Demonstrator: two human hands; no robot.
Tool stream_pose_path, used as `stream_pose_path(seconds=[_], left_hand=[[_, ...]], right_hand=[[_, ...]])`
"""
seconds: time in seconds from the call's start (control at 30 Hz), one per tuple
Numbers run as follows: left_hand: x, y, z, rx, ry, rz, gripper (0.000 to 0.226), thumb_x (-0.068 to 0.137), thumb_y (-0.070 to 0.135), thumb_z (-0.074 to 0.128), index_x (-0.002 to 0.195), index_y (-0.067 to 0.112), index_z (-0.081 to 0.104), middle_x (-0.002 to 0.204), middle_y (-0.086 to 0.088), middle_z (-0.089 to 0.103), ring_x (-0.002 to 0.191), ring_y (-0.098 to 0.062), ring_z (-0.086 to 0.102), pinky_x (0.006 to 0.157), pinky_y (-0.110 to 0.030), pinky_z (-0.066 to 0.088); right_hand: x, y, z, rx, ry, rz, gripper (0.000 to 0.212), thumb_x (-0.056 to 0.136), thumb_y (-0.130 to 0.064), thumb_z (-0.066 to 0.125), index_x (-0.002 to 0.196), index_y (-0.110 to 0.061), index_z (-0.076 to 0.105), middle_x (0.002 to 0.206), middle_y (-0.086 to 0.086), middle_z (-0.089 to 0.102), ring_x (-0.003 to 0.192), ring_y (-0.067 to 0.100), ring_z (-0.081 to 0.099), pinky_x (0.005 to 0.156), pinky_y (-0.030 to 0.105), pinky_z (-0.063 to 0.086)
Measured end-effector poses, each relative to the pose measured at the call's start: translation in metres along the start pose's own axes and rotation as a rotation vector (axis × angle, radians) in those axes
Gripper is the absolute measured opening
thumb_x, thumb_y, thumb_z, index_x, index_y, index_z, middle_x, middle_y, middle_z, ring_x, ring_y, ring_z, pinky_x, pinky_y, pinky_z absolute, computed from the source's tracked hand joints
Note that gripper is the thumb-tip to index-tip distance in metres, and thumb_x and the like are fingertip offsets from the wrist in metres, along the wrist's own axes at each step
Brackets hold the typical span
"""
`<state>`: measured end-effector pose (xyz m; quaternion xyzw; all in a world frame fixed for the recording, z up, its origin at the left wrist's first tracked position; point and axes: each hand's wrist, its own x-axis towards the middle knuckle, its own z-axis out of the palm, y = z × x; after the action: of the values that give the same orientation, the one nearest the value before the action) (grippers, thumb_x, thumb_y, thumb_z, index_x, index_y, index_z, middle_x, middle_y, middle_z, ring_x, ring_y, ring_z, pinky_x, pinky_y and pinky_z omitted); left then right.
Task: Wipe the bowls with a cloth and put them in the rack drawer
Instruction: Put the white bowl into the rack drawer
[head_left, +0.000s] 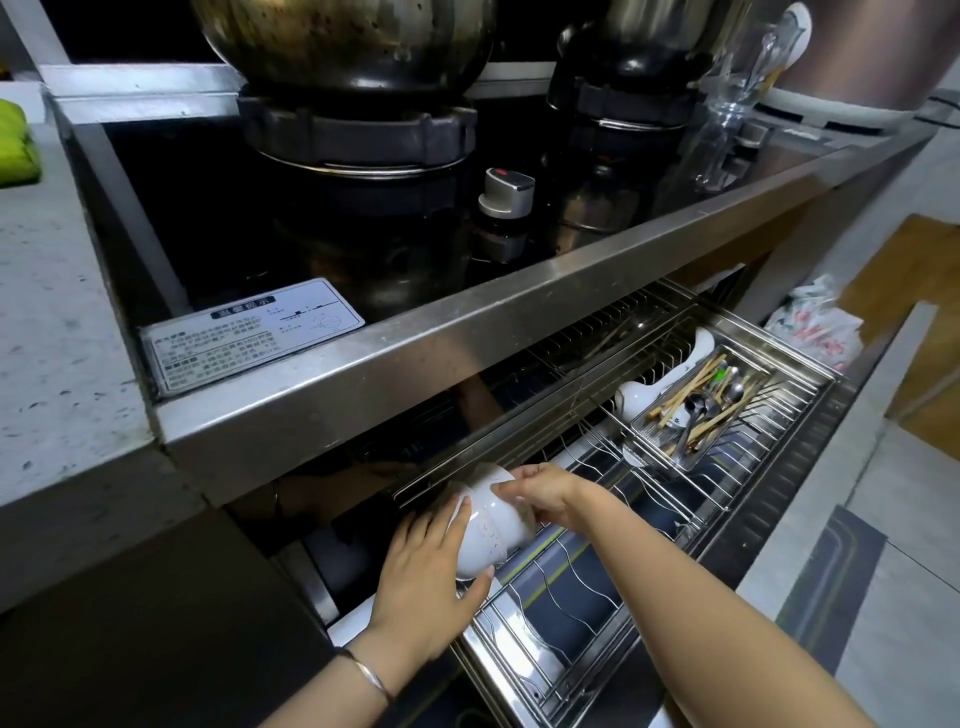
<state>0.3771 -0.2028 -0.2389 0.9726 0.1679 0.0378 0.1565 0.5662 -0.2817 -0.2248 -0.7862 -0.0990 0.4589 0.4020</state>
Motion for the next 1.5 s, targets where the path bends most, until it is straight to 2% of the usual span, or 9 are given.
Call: stream_pose_path(seconds=[0.1, 0.23, 0.37, 0.5, 0.67, 0.8, 0.93, 1.2, 1.5], left_hand=[[0.000, 0.004, -0.007, -0.009, -0.038, -0.021, 0.075, 0.079, 0.059, 0.036, 0.135, 0.013, 0.052, 0.139, -0.003, 0.055, 0.111, -0.020, 0.062, 0.103, -0.036, 0.042], [-0.006, 0.017, -0.032, 0.005, -0.110, 0.006, 0.090, 0.073, 0.066, 0.003, 0.153, 0.026, 0.004, 0.162, 0.006, 0.003, 0.146, -0.015, 0.013, 0.118, -0.035, 0.006], [-0.016, 0.042, -0.071, 0.047, -0.077, 0.070, 0.069, 0.098, 0.054, 0.027, 0.153, 0.026, -0.003, 0.162, 0.007, -0.005, 0.148, -0.013, 0.000, 0.119, -0.032, -0.002], [-0.036, 0.066, -0.127, 0.025, 0.019, 0.177, 0.084, 0.078, 0.064, 0.001, 0.153, 0.028, 0.004, 0.161, 0.008, 0.005, 0.148, -0.013, 0.006, 0.118, -0.029, -0.002], [-0.075, 0.083, -0.210, 0.038, 0.332, 0.329, 0.059, 0.090, 0.050, 0.033, 0.137, 0.018, 0.051, 0.138, 0.001, 0.055, 0.126, -0.019, 0.054, 0.105, -0.040, 0.040], [-0.120, 0.061, -0.270, 0.087, 0.497, 0.331, 0.057, 0.092, 0.049, 0.037, 0.140, 0.019, 0.046, 0.143, 0.000, 0.050, 0.132, -0.020, 0.045, 0.114, -0.038, 0.028], [-0.171, 0.001, -0.312, 0.146, 0.557, 0.184, 0.055, 0.093, 0.050, 0.035, 0.137, 0.020, 0.049, 0.144, -0.001, 0.048, 0.134, -0.023, 0.043, 0.111, -0.038, 0.020], [-0.251, -0.104, -0.344, 0.155, 0.465, -0.070, 0.069, 0.092, 0.065, 0.017, 0.130, 0.023, 0.057, 0.138, 0.003, 0.054, 0.131, -0.024, 0.046, 0.111, -0.028, 0.022], [-0.288, -0.126, -0.356, 0.014, 0.439, -0.166, 0.108, 0.061, 0.087, -0.018, 0.138, 0.041, 0.041, 0.150, 0.022, 0.029, 0.141, 0.000, 0.015, 0.102, -0.006, -0.003]], right_hand=[[-0.016, -0.007, -0.006, -0.013, 0.076, -0.030, 0.018, 0.086, -0.017, 0.071, 0.099, -0.010, 0.060, 0.089, 0.004, 0.061, 0.077, 0.014, 0.054, 0.071, 0.025, 0.042], [-0.055, -0.021, -0.019, -0.016, 0.178, -0.154, 0.030, 0.092, -0.009, 0.062, 0.118, 0.005, 0.058, 0.102, 0.008, 0.059, 0.075, 0.008, 0.053, 0.059, 0.008, 0.044], [-0.117, -0.027, -0.022, 0.064, 0.217, -0.267, 0.012, 0.094, -0.009, 0.058, 0.104, -0.009, 0.064, 0.104, 0.006, 0.063, 0.080, 0.008, 0.059, 0.055, 0.005, 0.044], [-0.182, -0.025, -0.017, 0.047, 0.298, -0.407, 0.015, 0.095, -0.013, 0.056, 0.107, -0.016, 0.066, 0.110, 0.005, 0.069, 0.096, 0.013, 0.064, 0.081, 0.020, 0.048], [-0.257, -0.056, 0.008, -0.018, 0.396, -0.711, 0.021, 0.094, -0.008, 0.057, 0.107, -0.021, 0.068, 0.105, -0.008, 0.070, 0.103, 0.006, 0.064, 0.092, 0.023, 0.050], [-0.307, -0.104, 0.050, -0.093, 0.377, -0.987, 0.023, 0.094, -0.007, 0.056, 0.114, -0.017, 0.065, 0.109, -0.008, 0.069, 0.106, 0.003, 0.062, 0.092, 0.018, 0.048], [-0.332, -0.140, 0.103, -0.178, 0.279, -1.075, 0.025, 0.094, -0.015, 0.058, 0.115, -0.027, 0.064, 0.112, -0.017, 0.066, 0.110, -0.002, 0.058, 0.094, 0.017, 0.046], [-0.337, -0.173, 0.200, -0.514, 0.080, -1.176, 0.029, 0.091, -0.034, 0.061, 0.120, -0.037, 0.059, 0.124, -0.030, 0.055, 0.116, -0.020, 0.043, 0.095, 0.002, 0.030], [-0.319, -0.190, 0.228, -0.883, 0.167, -1.209, 0.027, 0.089, -0.035, 0.065, 0.114, -0.026, 0.070, 0.124, -0.013, 0.063, 0.120, -0.001, 0.051, 0.100, 0.013, 0.035]])
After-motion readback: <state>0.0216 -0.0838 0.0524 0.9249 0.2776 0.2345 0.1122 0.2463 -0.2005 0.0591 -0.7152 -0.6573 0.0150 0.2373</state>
